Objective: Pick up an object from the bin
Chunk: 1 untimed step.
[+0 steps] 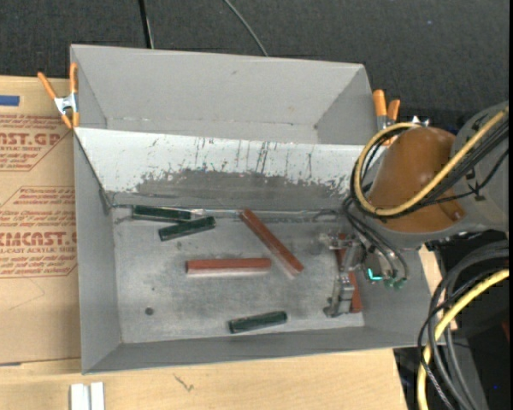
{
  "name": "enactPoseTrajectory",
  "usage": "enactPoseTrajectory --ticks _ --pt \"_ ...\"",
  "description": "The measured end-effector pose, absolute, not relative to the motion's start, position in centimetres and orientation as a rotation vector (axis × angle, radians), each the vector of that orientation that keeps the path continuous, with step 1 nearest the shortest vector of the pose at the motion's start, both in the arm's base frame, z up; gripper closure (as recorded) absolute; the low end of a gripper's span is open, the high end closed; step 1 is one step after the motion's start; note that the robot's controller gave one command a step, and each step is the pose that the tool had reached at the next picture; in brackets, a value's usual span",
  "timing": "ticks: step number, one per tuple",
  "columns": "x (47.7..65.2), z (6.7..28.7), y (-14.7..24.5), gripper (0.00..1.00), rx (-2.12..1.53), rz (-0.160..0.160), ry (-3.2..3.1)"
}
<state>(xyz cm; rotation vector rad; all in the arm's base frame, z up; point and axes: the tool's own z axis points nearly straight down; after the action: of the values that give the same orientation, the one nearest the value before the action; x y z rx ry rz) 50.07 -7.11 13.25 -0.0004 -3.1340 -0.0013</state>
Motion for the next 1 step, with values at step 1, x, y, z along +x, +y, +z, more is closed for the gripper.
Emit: enactPoseTrajectory --ticks 1 --pt "50.27 13.64 -7.09 0.0 0.001 0.0 -3.142"
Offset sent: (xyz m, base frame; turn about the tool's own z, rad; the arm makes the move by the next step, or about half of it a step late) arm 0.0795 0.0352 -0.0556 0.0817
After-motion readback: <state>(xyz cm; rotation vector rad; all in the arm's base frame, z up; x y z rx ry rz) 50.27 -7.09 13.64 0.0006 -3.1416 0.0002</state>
